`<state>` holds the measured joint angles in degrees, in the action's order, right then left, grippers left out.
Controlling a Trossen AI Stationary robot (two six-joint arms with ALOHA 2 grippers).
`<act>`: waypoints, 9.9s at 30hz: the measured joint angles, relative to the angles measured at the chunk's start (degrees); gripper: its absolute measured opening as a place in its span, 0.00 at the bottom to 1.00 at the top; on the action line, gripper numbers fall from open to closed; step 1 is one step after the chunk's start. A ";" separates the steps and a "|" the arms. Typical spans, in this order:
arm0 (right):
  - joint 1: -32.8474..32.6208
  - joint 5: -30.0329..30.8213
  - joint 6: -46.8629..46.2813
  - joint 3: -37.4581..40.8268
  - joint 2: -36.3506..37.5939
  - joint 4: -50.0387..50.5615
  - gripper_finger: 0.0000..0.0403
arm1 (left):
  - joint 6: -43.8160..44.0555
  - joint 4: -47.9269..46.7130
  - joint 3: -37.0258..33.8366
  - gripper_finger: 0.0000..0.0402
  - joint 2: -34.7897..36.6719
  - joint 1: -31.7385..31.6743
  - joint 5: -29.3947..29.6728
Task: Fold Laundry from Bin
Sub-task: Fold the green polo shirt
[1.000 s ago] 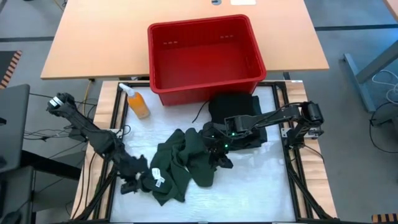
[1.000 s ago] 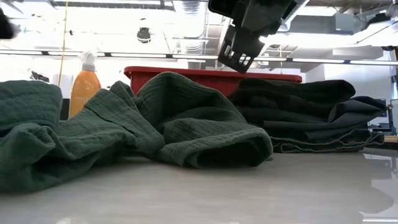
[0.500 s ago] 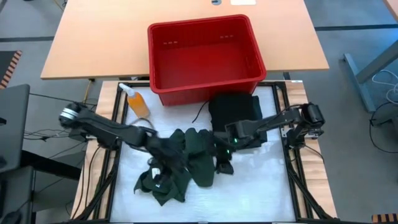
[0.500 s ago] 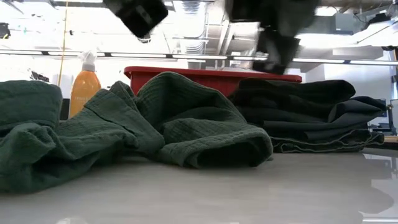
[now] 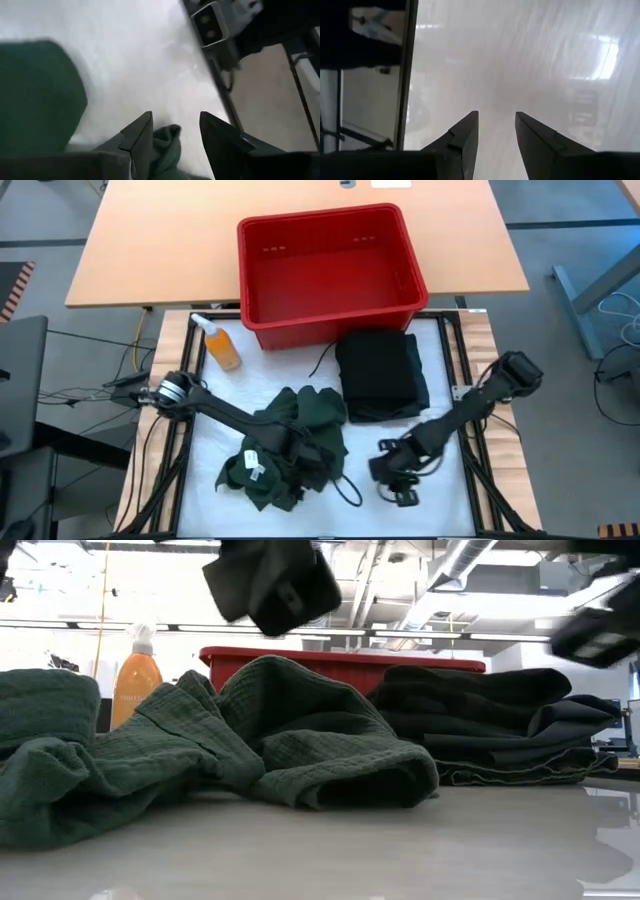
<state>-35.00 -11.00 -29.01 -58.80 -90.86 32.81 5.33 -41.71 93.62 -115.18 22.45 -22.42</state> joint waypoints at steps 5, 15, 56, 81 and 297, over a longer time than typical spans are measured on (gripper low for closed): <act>-4.69 2.30 -6.50 9.51 6.80 -7.73 0.39 | 5.98 -2.72 1.46 0.38 -4.06 1.67 1.47; -8.50 6.21 -11.92 15.91 13.83 -17.28 0.39 | 13.18 -5.22 0.41 0.38 -4.13 5.58 6.70; -1.25 16.90 -23.49 15.93 13.76 -27.41 0.39 | 17.34 -30.88 0.59 0.00 11.21 9.04 34.94; 14.11 29.24 -13.36 15.91 -5.74 -47.06 0.39 | 51.42 -48.37 0.17 0.00 47.51 17.92 43.94; -28.37 40.95 -18.64 12.11 48.81 -20.02 0.05 | 18.76 39.44 -38.75 0.00 75.56 32.04 64.48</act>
<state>-63.37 29.95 -47.65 -46.70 -42.05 12.79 24.10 -2.26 54.87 -39.62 54.49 42.06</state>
